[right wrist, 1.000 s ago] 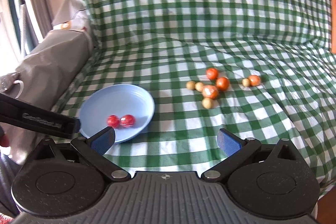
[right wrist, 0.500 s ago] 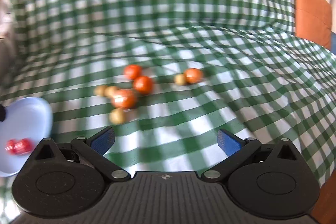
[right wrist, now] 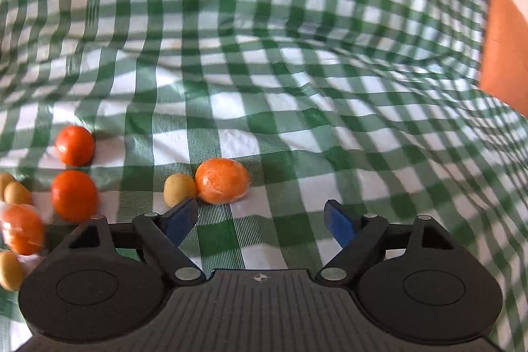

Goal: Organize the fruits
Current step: 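Grasp an orange wrapped fruit with the left gripper while the right gripper grasps an orange fruit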

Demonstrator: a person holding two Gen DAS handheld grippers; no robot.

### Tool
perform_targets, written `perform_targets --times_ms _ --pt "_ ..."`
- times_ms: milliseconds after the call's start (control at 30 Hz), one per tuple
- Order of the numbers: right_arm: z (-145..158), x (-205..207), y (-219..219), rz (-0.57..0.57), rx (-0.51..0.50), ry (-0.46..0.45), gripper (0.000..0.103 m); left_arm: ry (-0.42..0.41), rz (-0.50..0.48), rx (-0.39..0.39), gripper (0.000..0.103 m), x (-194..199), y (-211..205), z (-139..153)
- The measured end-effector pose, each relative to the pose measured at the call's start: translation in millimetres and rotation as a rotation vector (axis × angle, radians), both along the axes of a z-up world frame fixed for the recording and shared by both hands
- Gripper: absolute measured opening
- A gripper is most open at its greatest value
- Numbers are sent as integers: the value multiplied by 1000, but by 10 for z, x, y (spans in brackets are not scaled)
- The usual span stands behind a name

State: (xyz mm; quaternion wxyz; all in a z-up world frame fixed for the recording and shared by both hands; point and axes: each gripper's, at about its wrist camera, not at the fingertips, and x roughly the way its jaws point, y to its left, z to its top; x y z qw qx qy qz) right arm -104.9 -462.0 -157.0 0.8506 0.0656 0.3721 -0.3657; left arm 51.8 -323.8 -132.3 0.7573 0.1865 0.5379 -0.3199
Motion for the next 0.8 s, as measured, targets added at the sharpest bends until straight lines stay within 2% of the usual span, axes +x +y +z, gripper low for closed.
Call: perform_targets --times_ms 33,100,133,200,233,267,300,400,533,667,800 --pt "-36 38 -43 13 9 -5 84 12 13 1 100 34 -37 -42" --pt "-94 111 -107 40 38 -20 84 52 33 4 83 104 -92 -111" --pt "-116 141 -136 50 46 -30 84 79 38 4 79 131 -97 -138" --pt "-141 191 -158 77 46 -51 82 123 44 -17 64 155 -95 -172" --pt "-150 210 -170 91 45 -59 78 122 43 -32 56 144 -90 -162" --pt "-151 219 -169 115 51 -74 52 133 23 -52 40 127 -88 -149" --pt "-146 225 -165 150 67 -92 41 127 15 -52 40 108 -89 -132" --pt "-96 250 -46 169 26 -52 41 94 -7 -67 40 30 -49 -54" --pt "76 89 4 83 -12 -51 41 73 -16 -111 40 -70 180 217" --pt "386 -243 40 -4 -26 -113 41 52 -12 -161 40 -165 614 599" --pt "826 -624 373 -8 -24 -201 41 -13 19 -153 40 -306 1178 945"
